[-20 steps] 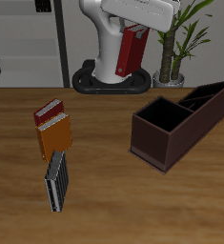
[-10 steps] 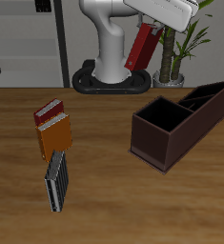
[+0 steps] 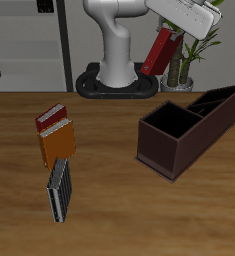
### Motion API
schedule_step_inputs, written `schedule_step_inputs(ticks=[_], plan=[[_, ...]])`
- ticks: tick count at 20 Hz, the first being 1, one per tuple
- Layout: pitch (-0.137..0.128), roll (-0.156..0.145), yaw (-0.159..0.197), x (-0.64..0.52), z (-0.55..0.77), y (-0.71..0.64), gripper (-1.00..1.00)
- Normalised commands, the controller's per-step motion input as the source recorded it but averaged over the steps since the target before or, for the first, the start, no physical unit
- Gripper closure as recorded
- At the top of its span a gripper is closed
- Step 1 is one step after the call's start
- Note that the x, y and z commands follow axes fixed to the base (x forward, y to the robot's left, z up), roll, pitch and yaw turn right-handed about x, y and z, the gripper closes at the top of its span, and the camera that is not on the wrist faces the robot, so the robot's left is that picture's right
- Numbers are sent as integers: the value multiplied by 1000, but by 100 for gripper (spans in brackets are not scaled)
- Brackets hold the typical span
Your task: Place the left red book into the left desk caddy's back compartment and place the striped book into the left desk caddy's left compartment and place the right red book into the left desk caddy's front compartment
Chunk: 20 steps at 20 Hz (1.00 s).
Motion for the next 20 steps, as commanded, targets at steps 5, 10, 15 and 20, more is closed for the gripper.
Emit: schedule_step_inputs(ticks=[5, 10, 15, 20], plan=[[-5, 28, -14, -34, -47, 158, 100], [17, 3, -7, -12, -116, 60, 100], [31, 122, 64, -190, -226, 217, 100], [25, 32, -49, -253, -77, 171, 100]])
